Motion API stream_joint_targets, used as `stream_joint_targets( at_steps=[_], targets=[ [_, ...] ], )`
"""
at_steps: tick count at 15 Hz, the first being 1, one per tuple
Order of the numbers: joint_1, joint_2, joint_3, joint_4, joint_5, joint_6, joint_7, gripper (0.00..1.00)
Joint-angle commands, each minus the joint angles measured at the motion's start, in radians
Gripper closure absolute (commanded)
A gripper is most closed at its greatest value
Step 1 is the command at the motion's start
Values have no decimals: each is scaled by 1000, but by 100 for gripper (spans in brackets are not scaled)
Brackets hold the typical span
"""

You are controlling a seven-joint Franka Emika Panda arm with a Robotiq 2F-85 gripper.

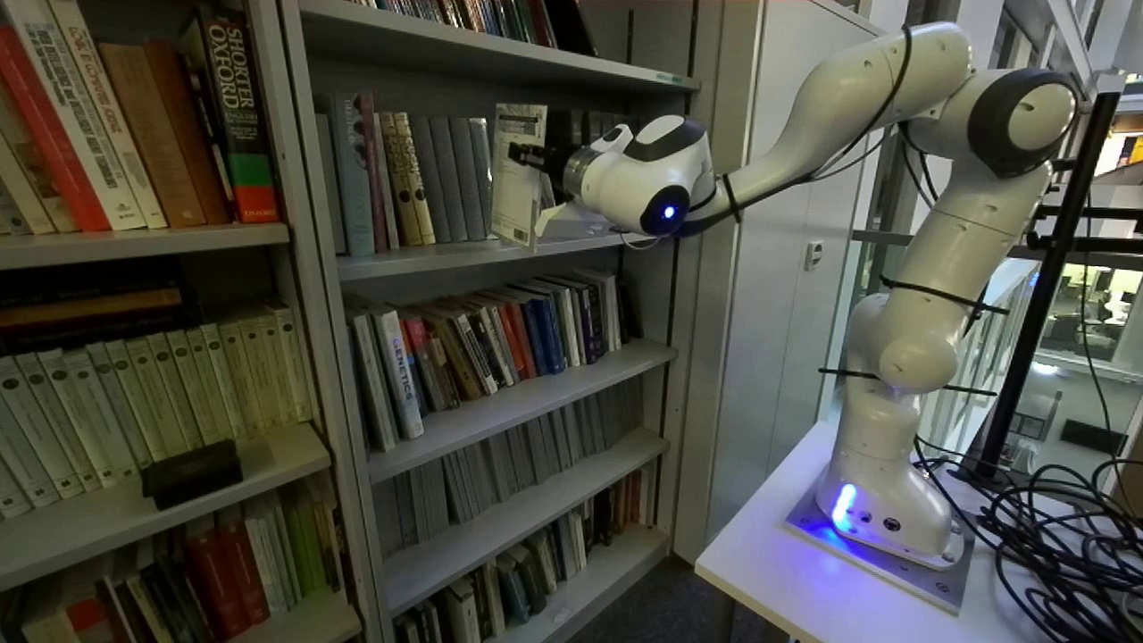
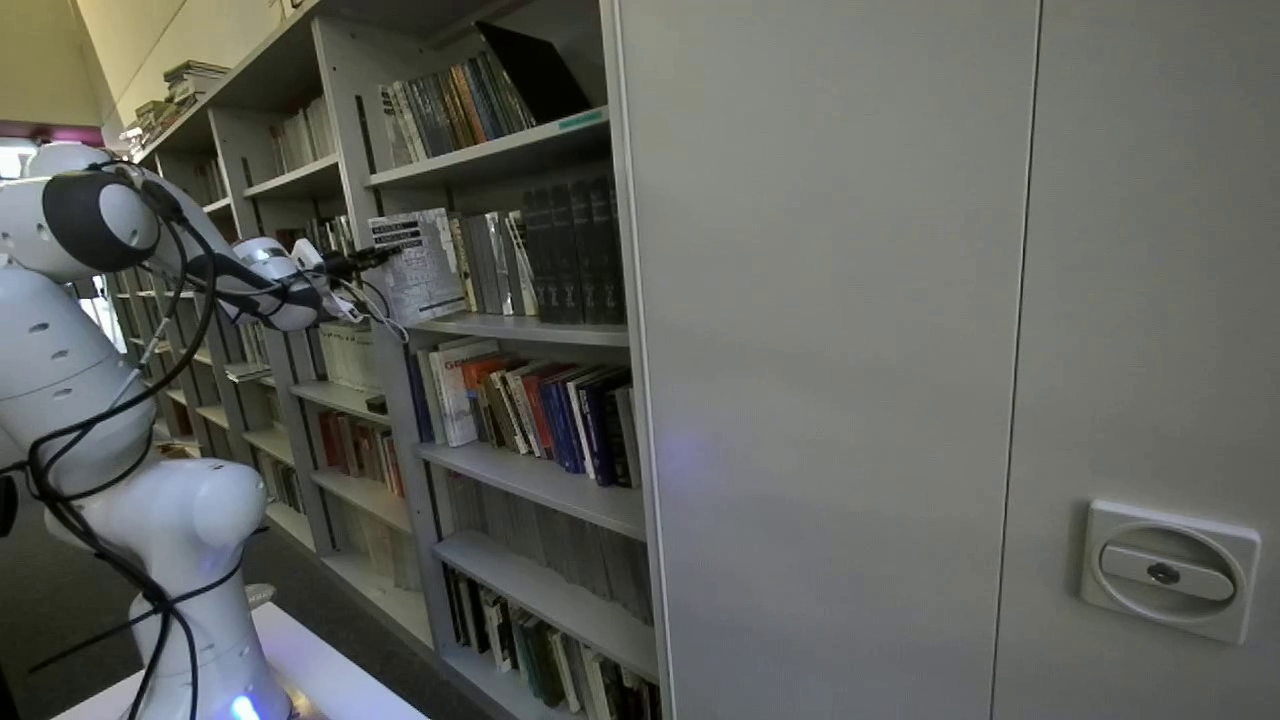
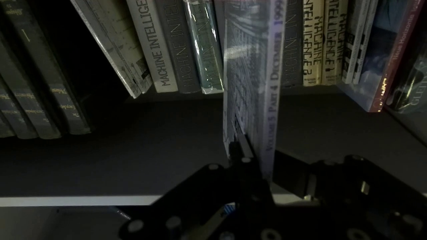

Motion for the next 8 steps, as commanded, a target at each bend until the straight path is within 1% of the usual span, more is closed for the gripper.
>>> stream_joint_targets(
  at_steps=[1, 8],
  targets=[
    [-17, 24, -5, 58, -44, 40, -12, 98],
    [-22, 52, -1, 96, -34, 47, -26, 98]
  ],
)
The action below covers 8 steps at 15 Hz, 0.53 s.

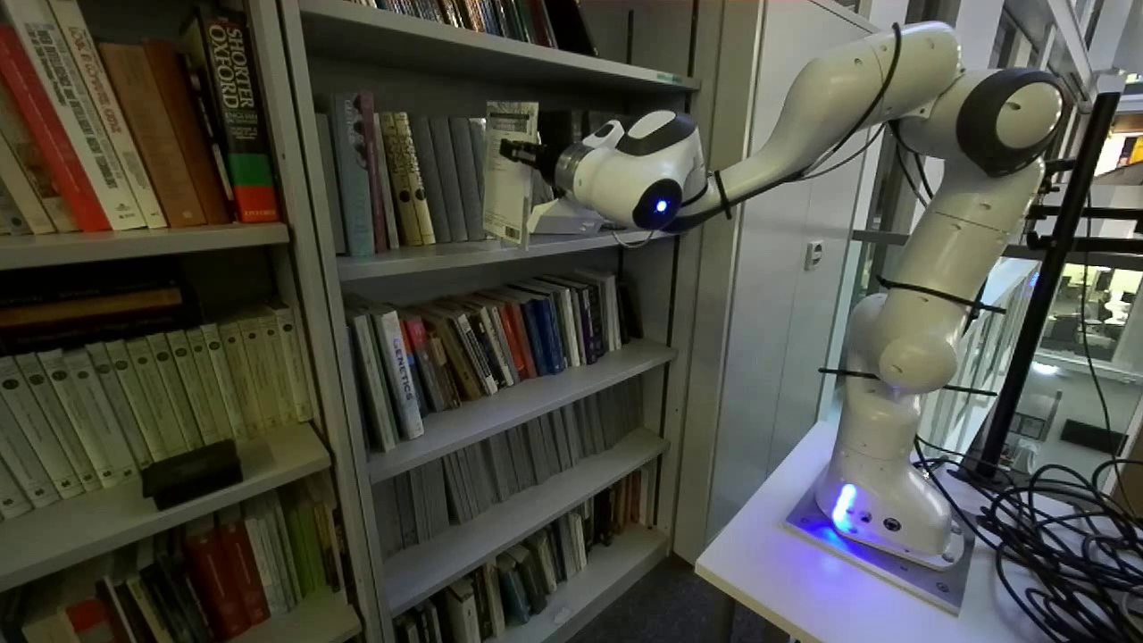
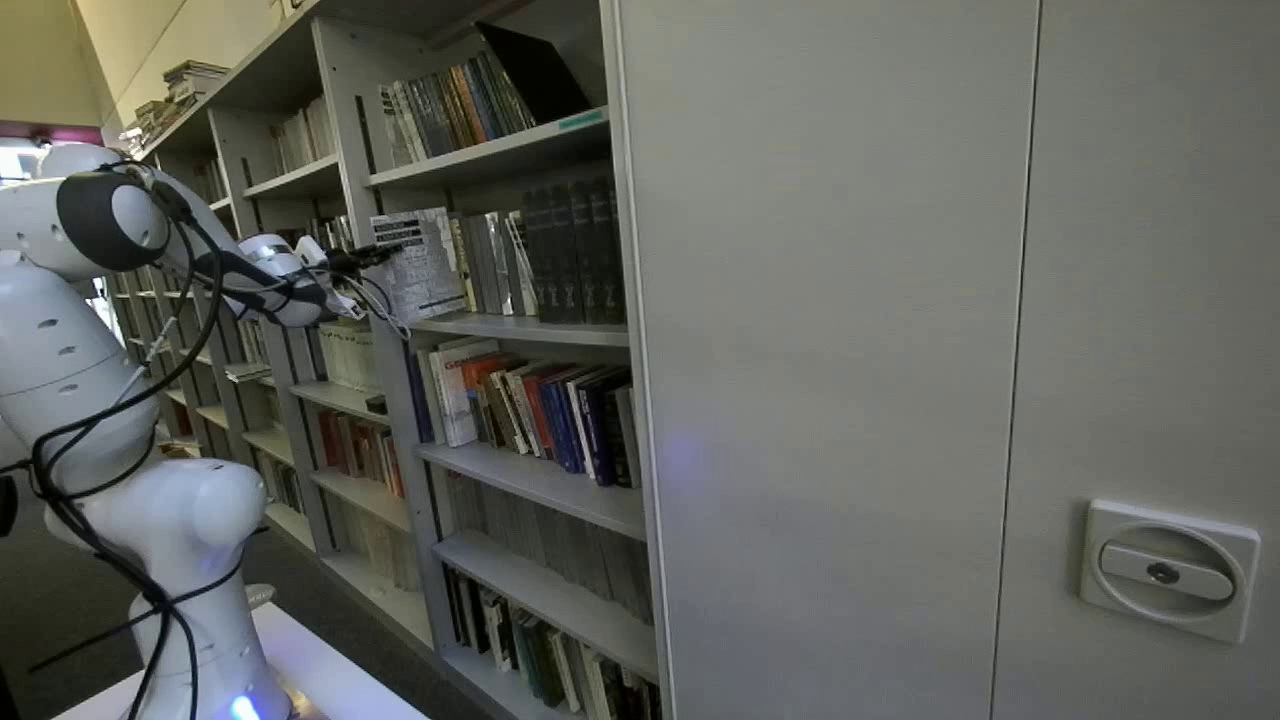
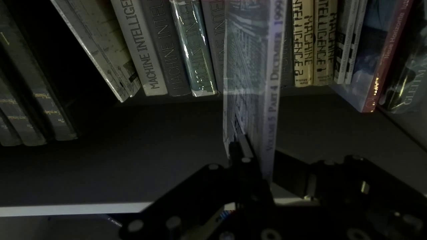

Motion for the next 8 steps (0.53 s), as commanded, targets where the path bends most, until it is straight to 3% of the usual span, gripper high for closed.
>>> stream_joint_targets(
  at_steps=[1, 8],
  targets=[
    [-19, 21, 3, 53, -26, 21, -26, 98],
    [-11, 31, 18, 60, -7, 17, -38, 98]
  ],
)
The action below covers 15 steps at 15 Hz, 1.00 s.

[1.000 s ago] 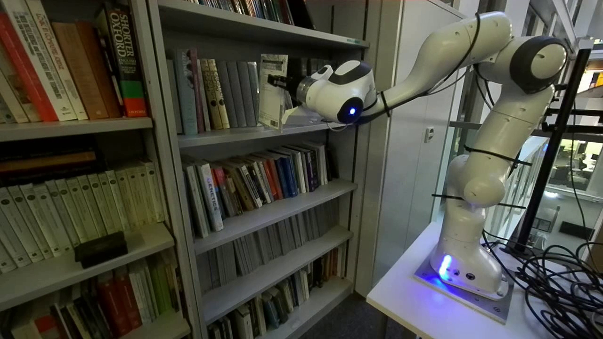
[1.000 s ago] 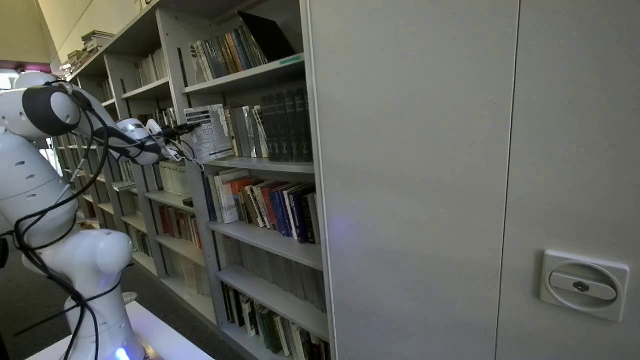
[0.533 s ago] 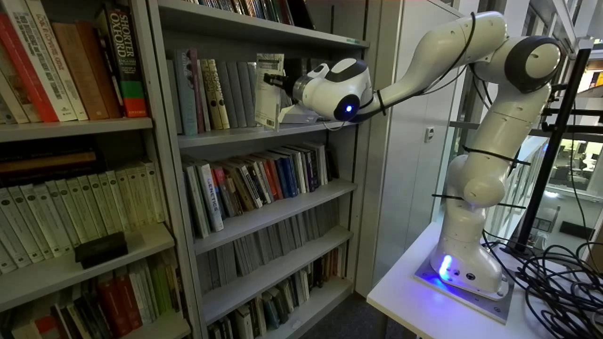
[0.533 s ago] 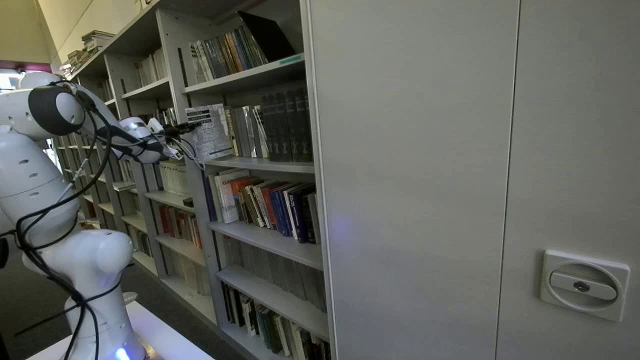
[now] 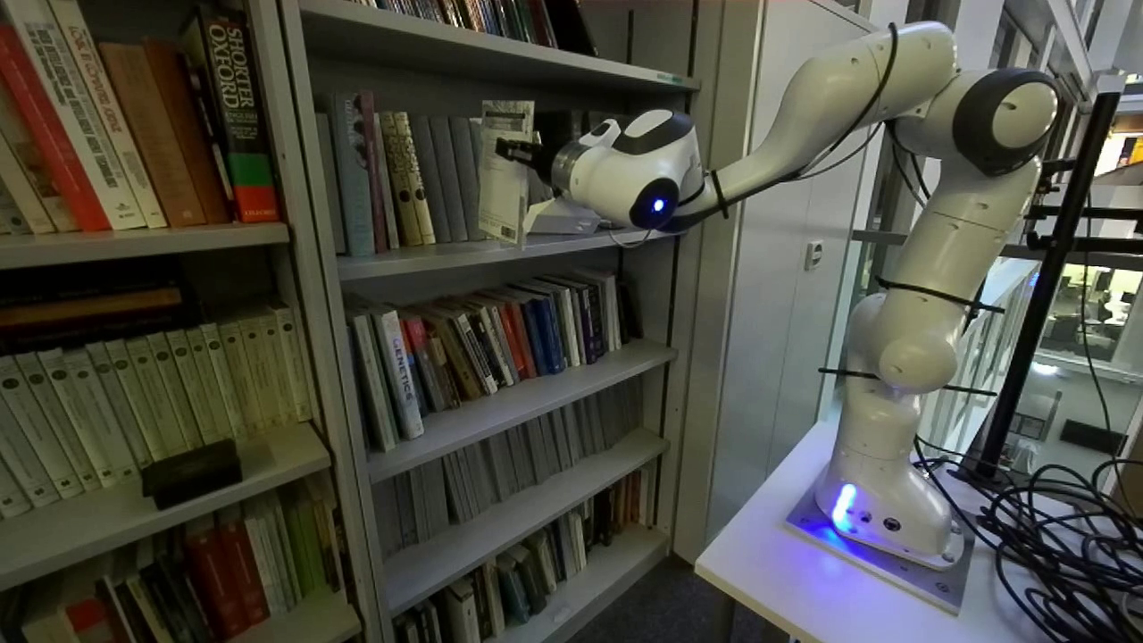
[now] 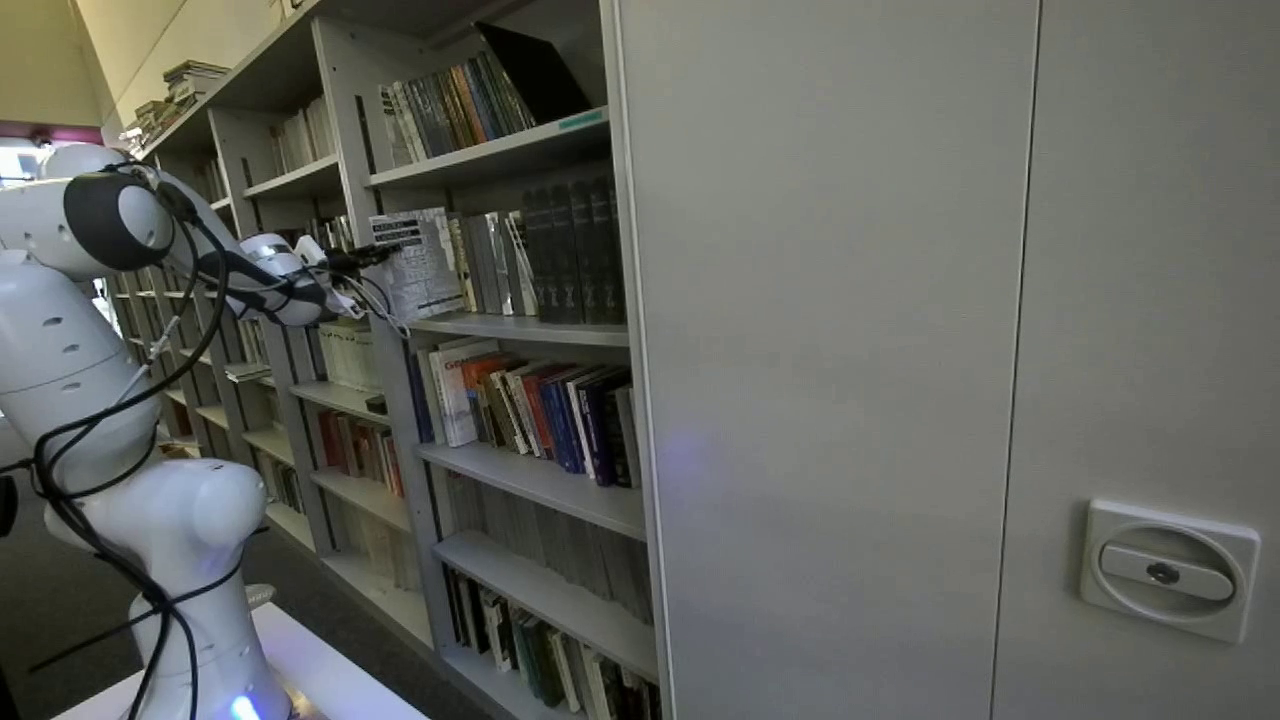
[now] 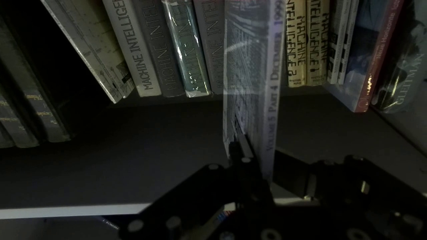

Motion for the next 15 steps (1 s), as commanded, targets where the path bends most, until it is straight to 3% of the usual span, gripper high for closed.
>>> stream_joint_targets(
  at_steps=[1, 15],
  targets=[
    [-10, 17, 14, 45, -9, 16, -35, 98],
    [-1, 37, 53, 47, 2, 6, -51, 98]
  ],
)
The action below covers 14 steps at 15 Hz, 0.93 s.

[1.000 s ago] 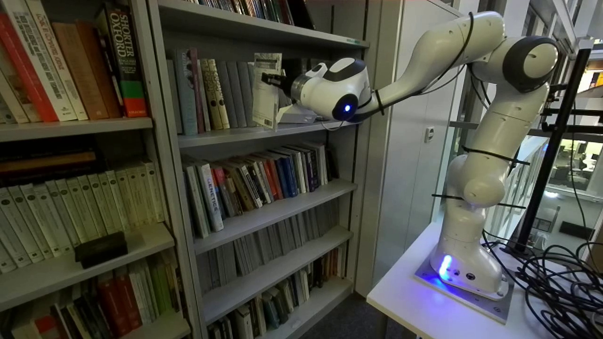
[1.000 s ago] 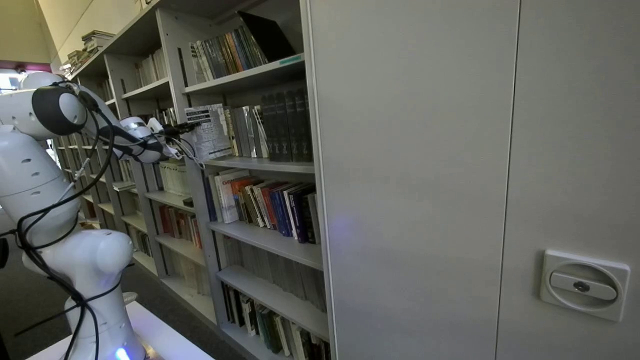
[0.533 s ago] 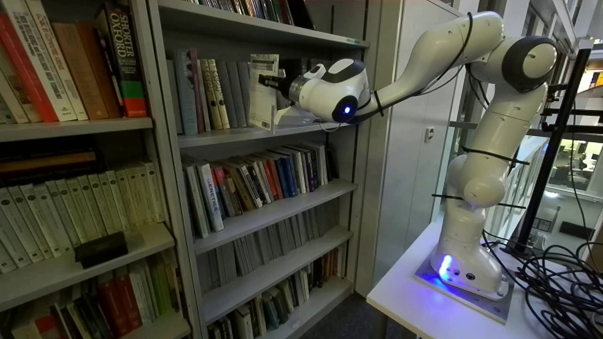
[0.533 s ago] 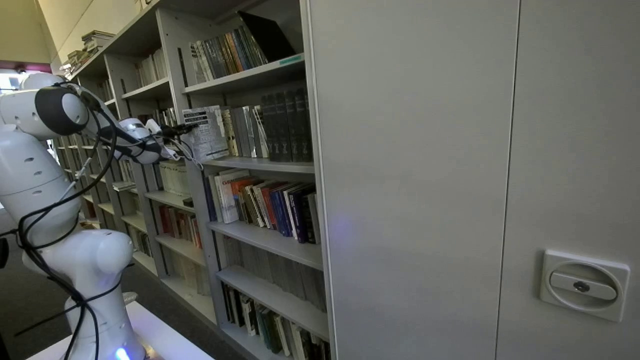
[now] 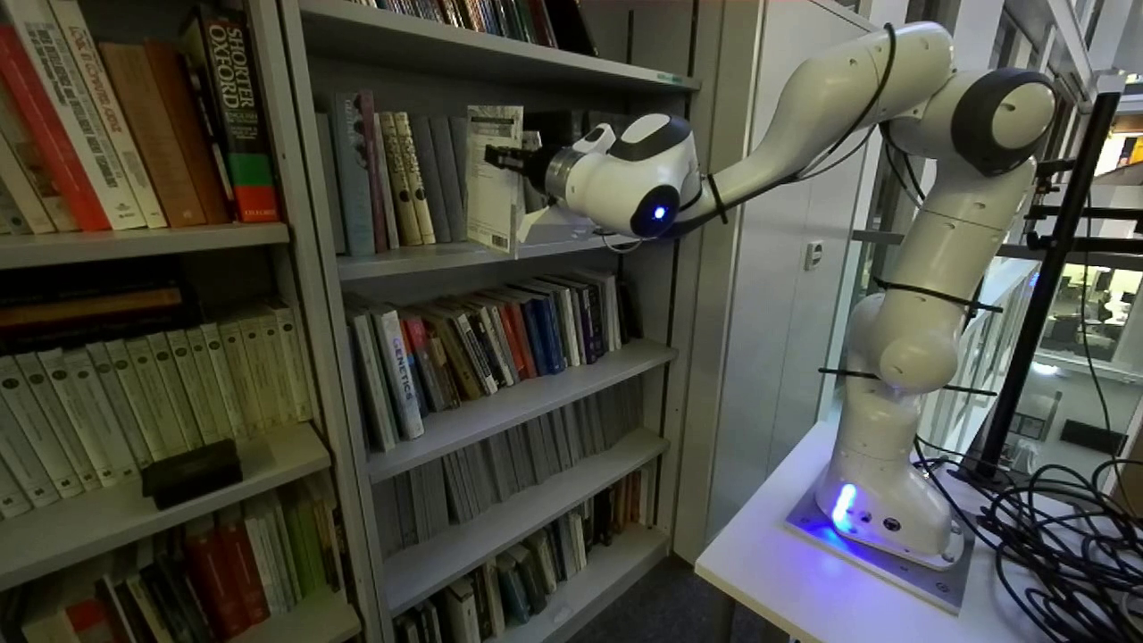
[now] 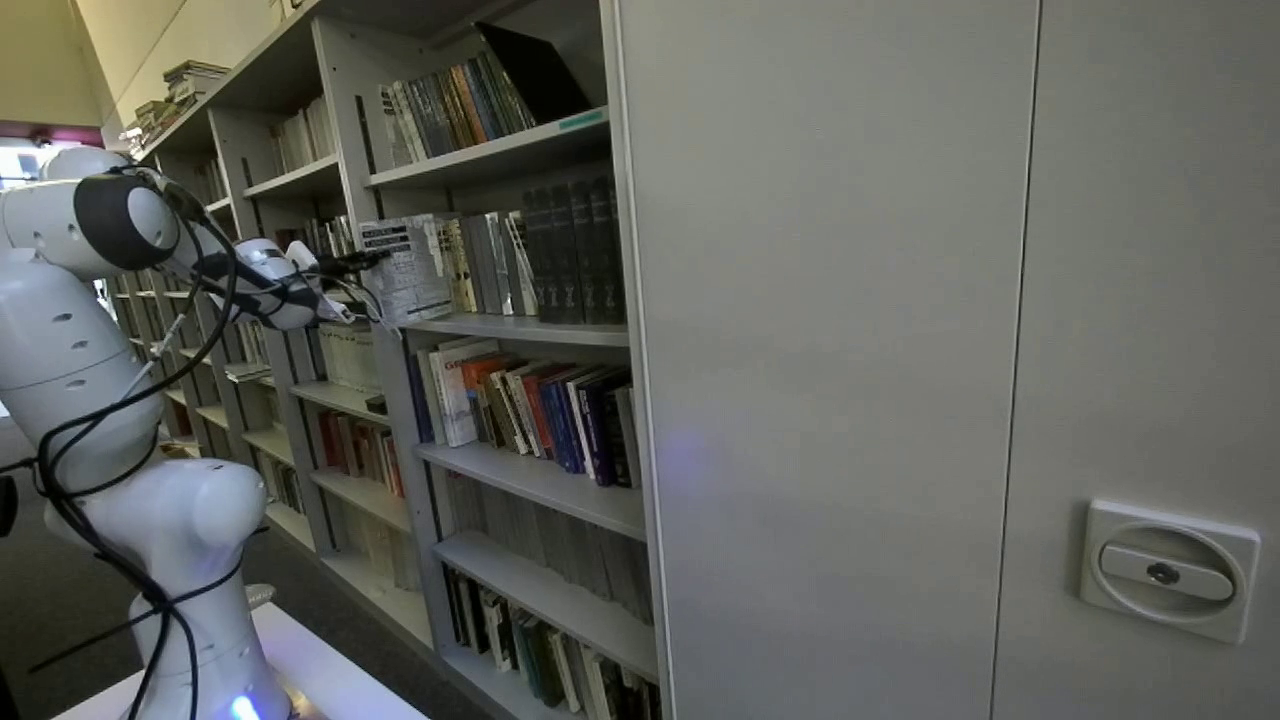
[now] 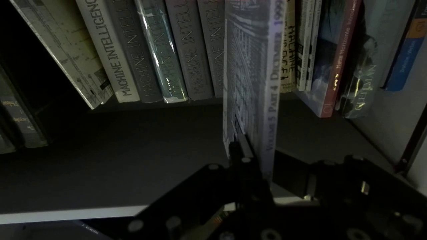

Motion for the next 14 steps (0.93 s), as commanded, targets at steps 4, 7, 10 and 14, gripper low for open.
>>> stream_joint_targets(
  at_steps=[4, 7, 10, 14],
  targets=[
    [-1, 21, 16, 43, 0, 5, -52, 98],
    [-1, 35, 21, 50, 3, 1, -60, 98],
    [0, 54, 28, 64, 5, -2, -70, 98],
    [0, 81, 37, 98, 8, -7, -88, 98]
  ],
)
